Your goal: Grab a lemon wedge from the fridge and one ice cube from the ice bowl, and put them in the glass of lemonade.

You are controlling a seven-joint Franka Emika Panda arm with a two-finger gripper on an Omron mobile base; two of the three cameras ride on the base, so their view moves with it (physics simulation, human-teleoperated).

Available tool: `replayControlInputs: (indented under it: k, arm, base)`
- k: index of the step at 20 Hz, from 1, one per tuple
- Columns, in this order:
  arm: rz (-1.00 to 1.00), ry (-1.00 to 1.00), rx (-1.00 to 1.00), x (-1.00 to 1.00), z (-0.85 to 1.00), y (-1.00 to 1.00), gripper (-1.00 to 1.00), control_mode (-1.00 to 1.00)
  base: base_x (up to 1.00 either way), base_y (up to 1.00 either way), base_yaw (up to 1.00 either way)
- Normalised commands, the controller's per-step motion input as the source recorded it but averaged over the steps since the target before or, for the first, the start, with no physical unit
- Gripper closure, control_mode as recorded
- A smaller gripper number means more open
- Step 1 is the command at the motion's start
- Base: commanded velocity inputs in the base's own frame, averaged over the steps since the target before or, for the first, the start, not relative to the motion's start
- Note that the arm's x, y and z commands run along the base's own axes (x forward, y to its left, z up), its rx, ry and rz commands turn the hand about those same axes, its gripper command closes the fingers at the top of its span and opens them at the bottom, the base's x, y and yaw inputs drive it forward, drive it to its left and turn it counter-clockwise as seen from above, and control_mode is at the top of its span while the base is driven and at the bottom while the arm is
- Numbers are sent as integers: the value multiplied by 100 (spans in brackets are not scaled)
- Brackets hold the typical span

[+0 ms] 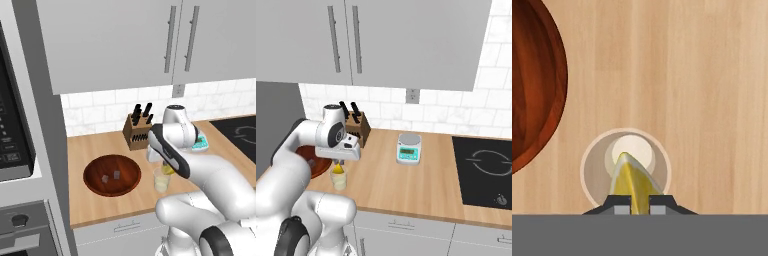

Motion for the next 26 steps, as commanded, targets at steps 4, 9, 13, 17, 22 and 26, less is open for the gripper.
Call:
replayControlInputs:
  k: [4, 9, 13, 17, 22, 26]
  arm:
    - [0, 0, 0, 0, 0, 0, 100, -100]
    - [0, 0, 0, 0, 0, 0, 100, -100]
    - [0, 0, 0, 0, 0, 0, -100, -100]
    - [0, 0, 0, 0, 0, 0, -100, -100]
    - [0, 0, 0, 0, 0, 0, -100, -100]
    - [0, 0, 0, 0, 0, 0, -100, -100]
  base:
    - [0, 0, 0]
    - [0, 0, 0]
    - [0, 0, 0]
    - [0, 0, 0]
    - [0, 0, 0]
    - [0, 0, 0]
